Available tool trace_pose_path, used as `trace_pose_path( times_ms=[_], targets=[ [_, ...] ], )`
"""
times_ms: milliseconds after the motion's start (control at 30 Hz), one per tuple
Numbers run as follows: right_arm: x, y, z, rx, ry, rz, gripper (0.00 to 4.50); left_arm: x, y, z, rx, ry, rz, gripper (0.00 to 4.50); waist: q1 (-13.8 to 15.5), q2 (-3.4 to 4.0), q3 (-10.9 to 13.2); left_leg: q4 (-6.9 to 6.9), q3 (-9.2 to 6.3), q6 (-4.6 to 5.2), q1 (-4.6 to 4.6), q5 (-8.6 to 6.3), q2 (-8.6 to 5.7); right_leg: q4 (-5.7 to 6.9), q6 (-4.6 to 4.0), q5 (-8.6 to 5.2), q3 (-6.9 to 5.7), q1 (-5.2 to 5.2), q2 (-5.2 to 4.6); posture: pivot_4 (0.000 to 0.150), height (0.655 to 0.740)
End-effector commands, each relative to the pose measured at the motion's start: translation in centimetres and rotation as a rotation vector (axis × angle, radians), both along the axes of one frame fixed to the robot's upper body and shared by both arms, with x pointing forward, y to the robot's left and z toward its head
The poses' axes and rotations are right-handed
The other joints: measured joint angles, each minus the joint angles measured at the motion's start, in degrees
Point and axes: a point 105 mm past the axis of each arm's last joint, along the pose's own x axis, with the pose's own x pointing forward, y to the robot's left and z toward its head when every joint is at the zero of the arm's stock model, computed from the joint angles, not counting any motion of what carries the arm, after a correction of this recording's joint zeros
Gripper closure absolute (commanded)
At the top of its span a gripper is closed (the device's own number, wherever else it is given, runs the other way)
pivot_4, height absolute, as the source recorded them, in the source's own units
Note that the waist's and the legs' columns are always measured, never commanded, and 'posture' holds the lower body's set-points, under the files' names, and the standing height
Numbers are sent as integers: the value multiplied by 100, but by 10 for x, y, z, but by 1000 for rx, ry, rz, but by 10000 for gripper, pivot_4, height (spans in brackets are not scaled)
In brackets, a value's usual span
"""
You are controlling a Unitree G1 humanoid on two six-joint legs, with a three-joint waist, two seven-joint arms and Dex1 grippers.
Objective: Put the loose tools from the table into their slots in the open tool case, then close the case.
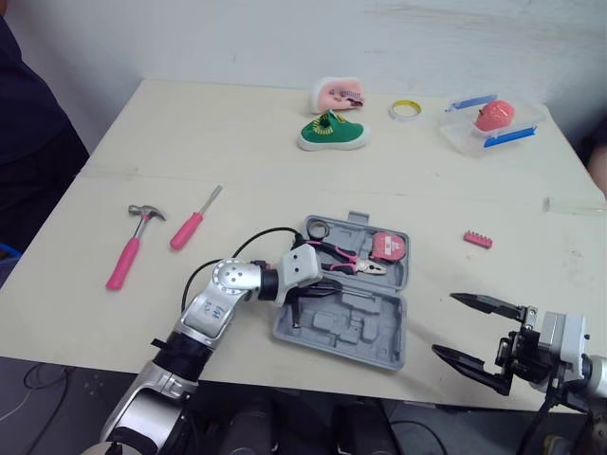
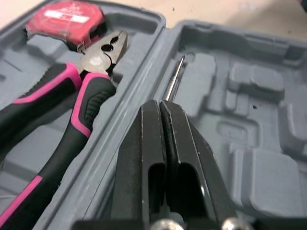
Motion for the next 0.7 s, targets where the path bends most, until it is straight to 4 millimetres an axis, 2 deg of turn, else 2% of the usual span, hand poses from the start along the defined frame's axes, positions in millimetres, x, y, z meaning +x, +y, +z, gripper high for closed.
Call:
trace_pose_path(
  times_ms=[33, 233, 333, 400, 700],
  targets=[
    [0, 1, 12, -4, -36, -6, 0, -6, 5, -25, 94, 67, 10, 44734, 2, 4, -5, -1, 0, -1, 1, 0, 0, 0, 0, 0, 0, 1, 0, 1500, 7400],
    [1, 4, 14, -2, -32, -14, 0, -2, 19, -49, 207, 150, 83, 44734, 0, 4, -27, -2, 0, 1, 11, -3, 1, -3, 0, 0, 1, 12, 0, 1500, 7400],
    [3, 7, 17, 0, -34, -13, 0, 1, 20, -52, 205, 187, 135, 44734, -4, 13, -39, -15, 0, -2, 56, -18, 1, -13, 0, 0, 3, 54, 0, 1500, 7400],
    [3, 8, 19, 1, -34, -15, 0, -1, 20, -53, 210, 213, 136, 44734, -8, 22, -69, -29, -1, 24, 103, -49, 9, -42, -1, -1, 1, 106, 2, 1500, 7400],
    [4, 12, 22, 5, -27, -17, 0, -14, 22, -72, 327, 292, 133, 44734, -7, 49, -109, -29, -1, 20, 99, -53, 11, -54, -1, -1, 3, 107, 2, 1500, 7400]
  ],
)
